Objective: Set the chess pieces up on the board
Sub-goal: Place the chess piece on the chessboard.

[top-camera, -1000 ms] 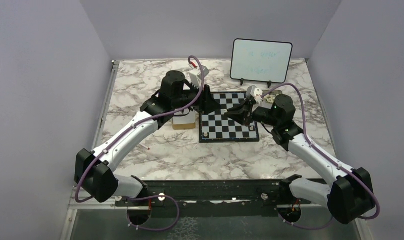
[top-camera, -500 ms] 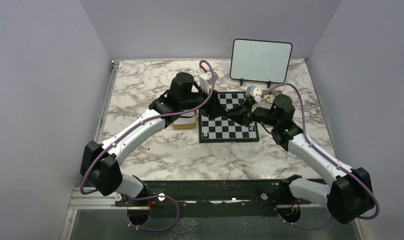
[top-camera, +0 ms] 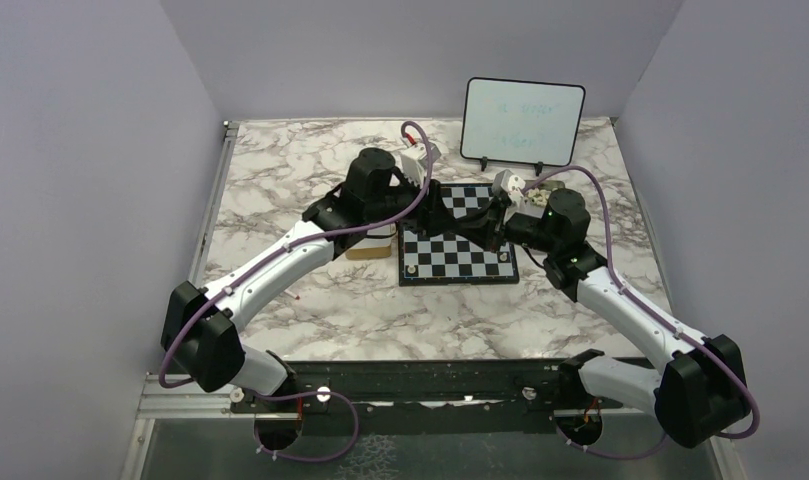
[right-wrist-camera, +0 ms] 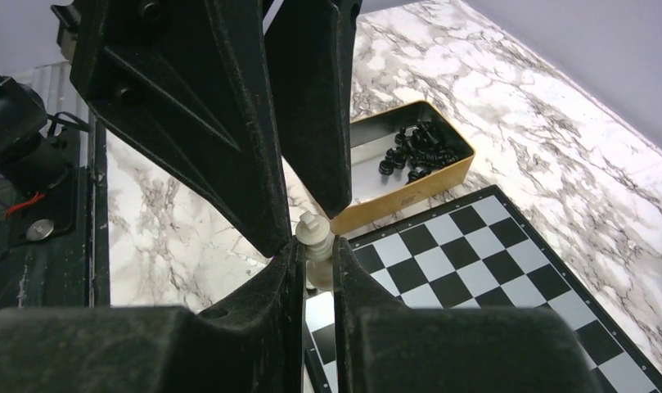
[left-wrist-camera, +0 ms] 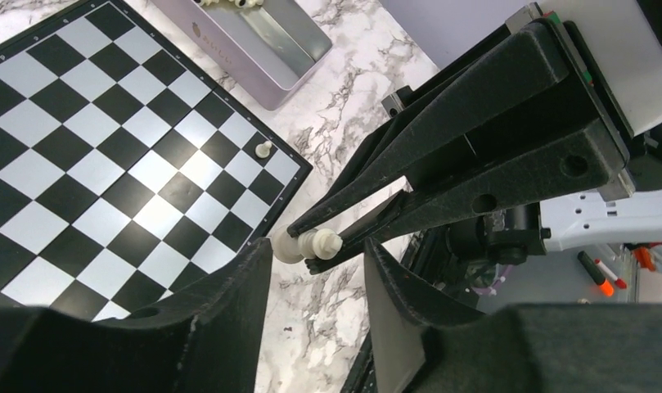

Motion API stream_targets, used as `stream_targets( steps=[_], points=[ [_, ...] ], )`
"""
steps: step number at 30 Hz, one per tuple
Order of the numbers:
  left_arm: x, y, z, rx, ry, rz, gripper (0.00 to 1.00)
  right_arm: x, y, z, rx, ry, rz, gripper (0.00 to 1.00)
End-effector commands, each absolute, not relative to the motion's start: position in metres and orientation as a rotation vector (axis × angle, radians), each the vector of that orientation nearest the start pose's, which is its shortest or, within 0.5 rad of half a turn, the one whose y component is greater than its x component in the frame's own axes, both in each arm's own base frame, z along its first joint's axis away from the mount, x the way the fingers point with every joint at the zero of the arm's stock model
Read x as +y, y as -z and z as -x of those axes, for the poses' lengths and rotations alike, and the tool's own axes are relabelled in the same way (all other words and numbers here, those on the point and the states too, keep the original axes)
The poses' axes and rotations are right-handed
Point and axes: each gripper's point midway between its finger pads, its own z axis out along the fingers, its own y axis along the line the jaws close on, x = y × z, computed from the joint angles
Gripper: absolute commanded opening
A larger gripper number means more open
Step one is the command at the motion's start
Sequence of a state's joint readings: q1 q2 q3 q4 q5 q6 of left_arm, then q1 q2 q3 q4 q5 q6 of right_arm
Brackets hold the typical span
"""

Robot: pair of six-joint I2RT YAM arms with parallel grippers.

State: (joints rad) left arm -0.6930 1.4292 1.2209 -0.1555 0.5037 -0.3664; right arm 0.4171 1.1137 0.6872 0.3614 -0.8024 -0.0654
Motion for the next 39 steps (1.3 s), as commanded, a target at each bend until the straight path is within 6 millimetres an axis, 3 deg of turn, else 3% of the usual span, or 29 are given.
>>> stream_targets(
  steps=[1, 5, 9, 18, 21, 26, 39],
  points=[
    [-0.353, -0.273, -0.279, 1.964, 1.093, -0.604, 0.43, 0.256, -0.268, -0.264, 1.321, -0.904, 0.989, 0.17],
    [-0.358, -0.266, -0.279, 1.987, 1.081, -0.596, 0.33, 0.256, -0.267, -0.266, 1.328, -0.902, 0.986, 0.17],
    [-0.361, -0.262, -0.279, 2.01, 1.084, -0.567, 0.32, 0.256, -0.264, -0.267, 1.335, -0.905, 0.983, 0.17],
    [-0.357, -0.258, -0.289, 2.066, 1.065, -0.385, 0.42, 0.257, -0.266, -0.27, 1.337, -0.906, 0.976, 0.17],
    [-0.364, -0.263, -0.286, 2.068, 1.133, -0.357, 0.49, 0.258, -0.266, -0.268, 1.333, -0.924, 0.975, 0.17],
    [-0.368, -0.267, -0.285, 2.068, 1.199, -0.283, 0.5, 0.256, -0.267, -0.268, 1.335, -0.906, 0.97, 0.17],
    [-0.363, -0.248, -0.295, 2.135, 1.088, -0.203, 0.32, 0.255, -0.267, -0.268, 1.332, -0.898, 0.959, 0.17]
  ],
)
